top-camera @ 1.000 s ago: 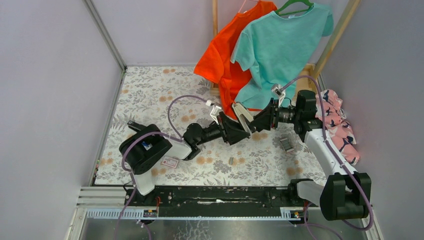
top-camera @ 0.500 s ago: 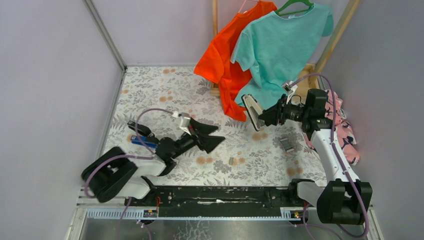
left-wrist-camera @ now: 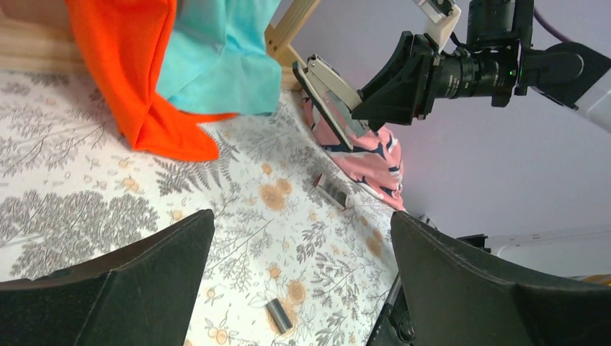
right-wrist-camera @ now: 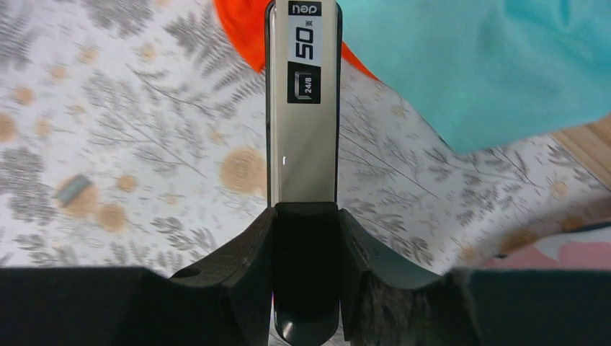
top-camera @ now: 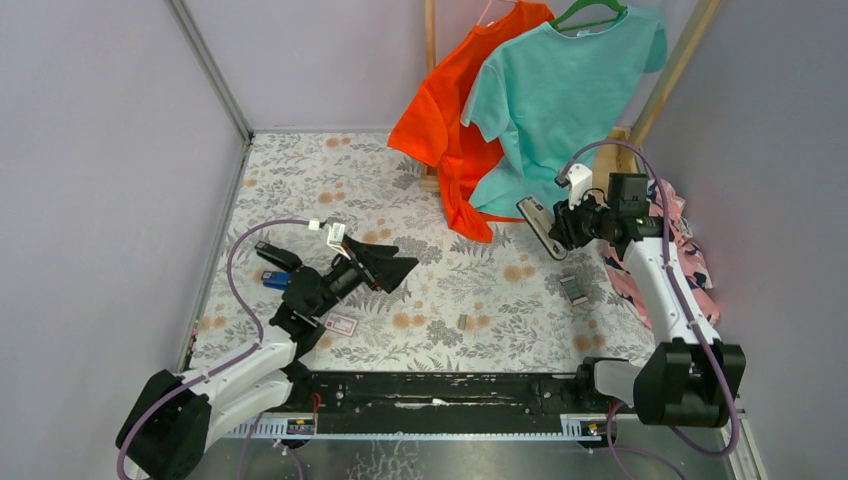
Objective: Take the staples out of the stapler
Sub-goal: Place the stapler at the center of the board.
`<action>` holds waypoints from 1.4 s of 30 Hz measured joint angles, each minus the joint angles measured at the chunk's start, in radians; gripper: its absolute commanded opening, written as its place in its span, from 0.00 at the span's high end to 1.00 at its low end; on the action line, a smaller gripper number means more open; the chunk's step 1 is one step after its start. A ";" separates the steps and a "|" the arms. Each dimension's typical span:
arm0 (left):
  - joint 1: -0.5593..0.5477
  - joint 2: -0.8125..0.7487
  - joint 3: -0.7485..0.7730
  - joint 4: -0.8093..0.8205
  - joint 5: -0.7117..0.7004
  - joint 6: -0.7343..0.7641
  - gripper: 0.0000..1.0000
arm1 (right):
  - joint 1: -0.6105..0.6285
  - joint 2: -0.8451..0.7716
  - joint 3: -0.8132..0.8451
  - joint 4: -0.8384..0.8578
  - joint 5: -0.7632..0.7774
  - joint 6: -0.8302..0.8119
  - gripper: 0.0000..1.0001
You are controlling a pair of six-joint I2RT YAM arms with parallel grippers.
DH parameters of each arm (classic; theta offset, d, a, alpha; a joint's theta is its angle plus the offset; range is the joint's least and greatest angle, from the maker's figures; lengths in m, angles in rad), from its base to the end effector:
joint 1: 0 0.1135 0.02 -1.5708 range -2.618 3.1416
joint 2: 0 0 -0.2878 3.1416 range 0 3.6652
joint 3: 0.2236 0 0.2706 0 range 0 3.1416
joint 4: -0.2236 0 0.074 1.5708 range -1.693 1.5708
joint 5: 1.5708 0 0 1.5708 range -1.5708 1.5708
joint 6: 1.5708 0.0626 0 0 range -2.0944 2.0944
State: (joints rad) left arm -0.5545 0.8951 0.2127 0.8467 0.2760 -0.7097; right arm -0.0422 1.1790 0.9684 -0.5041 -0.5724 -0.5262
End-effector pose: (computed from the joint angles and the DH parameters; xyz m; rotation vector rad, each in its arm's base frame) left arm 0.1738 -0.1277 0.2402 0.1297 1.5264 -1.2229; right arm 0.2775 0.0222 0.3000 -0.7969 2.0218 0.3329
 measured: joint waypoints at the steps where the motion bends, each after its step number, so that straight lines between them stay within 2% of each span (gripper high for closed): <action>1: 0.002 -0.008 0.000 -0.032 -0.001 -0.002 0.00 | 0.000 0.025 0.008 0.000 0.034 -0.019 1.00; 9: 0.020 -0.022 -0.030 -0.087 -0.007 -0.038 0.00 | 0.000 0.181 0.016 0.002 0.235 -0.126 0.95; 17: 0.033 -0.003 -0.034 -0.108 -0.006 -0.060 0.00 | 0.000 0.314 0.019 0.046 0.309 -0.192 0.90; 20: 0.037 -0.008 -0.034 -0.122 -0.007 -0.062 0.00 | 0.000 0.377 0.035 0.048 0.325 -0.208 0.67; 21: 0.039 -0.012 -0.035 -0.126 -0.007 -0.063 0.00 | 0.000 0.391 0.038 0.050 0.327 -0.214 0.53; 23: 0.039 -0.020 -0.037 -0.132 -0.007 -0.064 0.00 | 0.000 0.411 0.041 0.053 0.330 -0.224 0.36; 26: 0.039 -0.030 -0.045 -0.132 -0.008 -0.069 0.00 | 0.000 0.425 0.056 0.056 0.347 -0.246 0.26; 29: 0.039 -0.031 -0.047 -0.132 -0.008 -0.073 0.00 | 0.000 0.423 0.097 0.040 0.340 -0.254 0.25; 34: 0.040 -0.031 -0.039 -0.151 0.011 -0.068 0.00 | -0.003 0.365 0.213 -0.064 0.207 -0.231 0.25; 38: 0.040 -0.038 0.021 -0.262 0.031 -0.027 0.00 | -0.004 0.257 0.294 -0.149 -0.014 -0.175 0.25; 42: 0.040 -0.068 0.085 -0.391 0.031 0.016 0.00 | -0.004 0.124 0.261 -0.105 -0.307 -0.006 0.26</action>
State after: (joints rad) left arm -0.5140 0.8276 0.2981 0.4553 0.3065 -0.6933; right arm -0.0460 1.3033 1.2289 -0.6090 -0.8799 -0.5320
